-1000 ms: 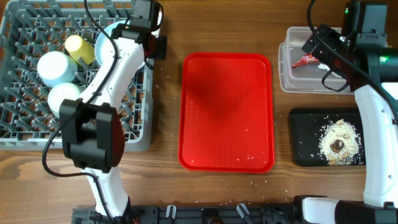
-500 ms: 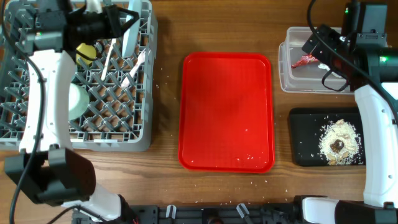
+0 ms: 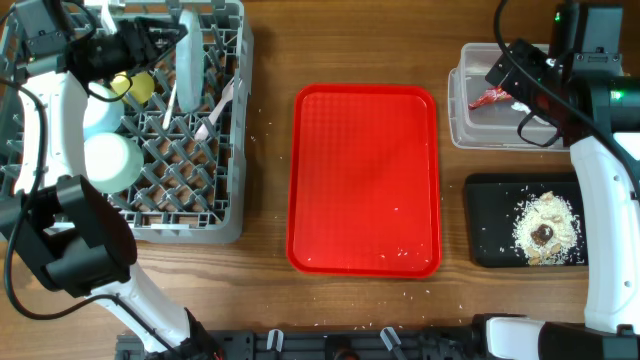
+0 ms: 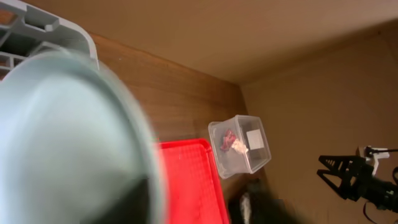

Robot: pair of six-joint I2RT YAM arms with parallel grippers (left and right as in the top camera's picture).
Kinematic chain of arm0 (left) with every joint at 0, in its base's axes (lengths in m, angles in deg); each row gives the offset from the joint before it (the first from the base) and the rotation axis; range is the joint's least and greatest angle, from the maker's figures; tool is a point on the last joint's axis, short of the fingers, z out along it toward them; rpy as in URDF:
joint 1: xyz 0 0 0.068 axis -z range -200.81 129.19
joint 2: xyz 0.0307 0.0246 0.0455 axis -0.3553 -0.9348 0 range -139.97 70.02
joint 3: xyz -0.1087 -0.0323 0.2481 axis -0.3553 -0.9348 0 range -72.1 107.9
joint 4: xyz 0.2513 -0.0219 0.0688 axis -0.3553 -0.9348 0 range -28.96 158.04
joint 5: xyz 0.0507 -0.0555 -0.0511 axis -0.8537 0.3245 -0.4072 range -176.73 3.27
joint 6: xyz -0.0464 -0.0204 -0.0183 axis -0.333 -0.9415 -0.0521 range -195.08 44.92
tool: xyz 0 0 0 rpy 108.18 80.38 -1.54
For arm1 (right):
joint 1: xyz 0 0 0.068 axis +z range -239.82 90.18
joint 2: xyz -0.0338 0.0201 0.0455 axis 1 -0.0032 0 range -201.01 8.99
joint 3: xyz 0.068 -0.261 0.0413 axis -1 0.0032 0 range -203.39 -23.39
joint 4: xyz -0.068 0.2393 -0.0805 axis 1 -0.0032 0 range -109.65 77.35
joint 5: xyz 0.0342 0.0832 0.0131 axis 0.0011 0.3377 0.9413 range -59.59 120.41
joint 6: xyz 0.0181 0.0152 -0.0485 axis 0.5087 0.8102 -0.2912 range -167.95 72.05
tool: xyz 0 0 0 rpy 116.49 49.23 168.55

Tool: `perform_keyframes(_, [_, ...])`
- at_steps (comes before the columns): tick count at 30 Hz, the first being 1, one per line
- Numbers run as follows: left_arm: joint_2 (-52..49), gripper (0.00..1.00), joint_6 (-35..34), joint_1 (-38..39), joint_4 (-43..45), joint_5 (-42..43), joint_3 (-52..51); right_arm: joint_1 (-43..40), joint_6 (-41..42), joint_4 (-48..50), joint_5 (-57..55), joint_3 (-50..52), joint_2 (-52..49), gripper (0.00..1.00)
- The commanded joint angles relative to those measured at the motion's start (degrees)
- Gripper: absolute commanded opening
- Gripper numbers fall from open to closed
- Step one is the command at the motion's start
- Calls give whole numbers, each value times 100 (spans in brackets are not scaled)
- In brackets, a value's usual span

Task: Sort waste into correct bins and load items into the dishwasher rack
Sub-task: 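Lift the plate with left gripper and carry it over the dish rack, then lower the plate upright into the rack slots and open left gripper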

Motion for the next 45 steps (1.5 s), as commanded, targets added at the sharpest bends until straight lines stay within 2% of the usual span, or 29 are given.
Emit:
perform_keyframes(1, [-59,100,-258,-74,28,177,4,2,-72,17,-79,-11,-48,100])
perform_keyframes(3, [-31,100,-675,-186,24,245,4,2,-72,17,-79,-11,-50,100])
perform_keyframes(6, [413,100,-715,-671,-2,610,4,2,-70,15,-79,-11,-50,100])
perform_keyframes(8, [721,100,-715,-977,-109,37,4,2,-70,17,-79,-11,-50,100])
perform_keyframes(9, [911,100,-708,-1163,-452,-535,4,2,-72,15,-79,-11,-50,100])
perform_keyframes(10, [979,97,-616,-1220,-651,-638,4,2,-72,15,-79,-11,-50,100])
perform_keyframes(11, [1029,89,-448,-1226,-848,-636,4,2,-72,17,-79,-11,-50,100])
perform_keyframes(12, [1071,46,-166,-1121,-1132,-638,4,2,-70,15,-79,-11,-48,100])
perform_keyframes(13, [1082,22,173,-949,-1408,-647,4,2,-72,17,-79,-11,-50,100])
perform_keyframes(14, [1078,4,538,-688,-1661,-697,2,2,-72,17,-79,-11,-50,100])
perform_keyframes(16, [1078,4,901,50,-1910,-1499,2,2,-72,17,-79,-11,-50,100])
perform_keyframes(18, [1064,4,841,927,-1937,-3141,2,2,-70,17,-79,-11,-50,100])
perform_keyframes(20, [994,4,48,1753,-1941,-5580,2,2,-72,15,-79,-11,-50,100])
perform_keyframes(21, [922,4,-269,2068,-1943,-6336,2,2,-72,17,-79,-11,-48,100])
perform_keyframes(23, [745,4,-343,2424,-1982,-6885,2,2,-70,17,-79,-11,-48,100])
perform_keyframes(25, [669,4,-651,2389,-1982,-7254,0,2,-70,17,-79,-11,-50,100])
perform_keyframes(28, [549,4,-651,1919,-1770,-7346,-2,2,-70,20,-79,-11,-48,100])
perform_keyframes(34, [50,4,-656,1694,-538,-6553,-2,2,-70,22,-79,-11,-48,100])
perform_keyframes(37, [337,4,-675,1694,-560,-6004,-2,2,-72,24,-79,-11,-50,100])
perform_keyframes(42, [1362,4,-673,1622,-892,-5930,-2,2,-70,35,-79,-11,-50,100])
perform_keyframes(43, [1749,8,-678,1467,-1023,-5980,-2,2,-72,35,-79,-11,-48,100])
perform_keyframes(44, [2017,19,-675,1237,-1147,-6196,-2,2,-70,35,-81,-11,-50,100])
perform_keyframes(45, [2118,25,-682,992,-1261,-6483,-2,2,-70,35,-79,-11,-50,100])
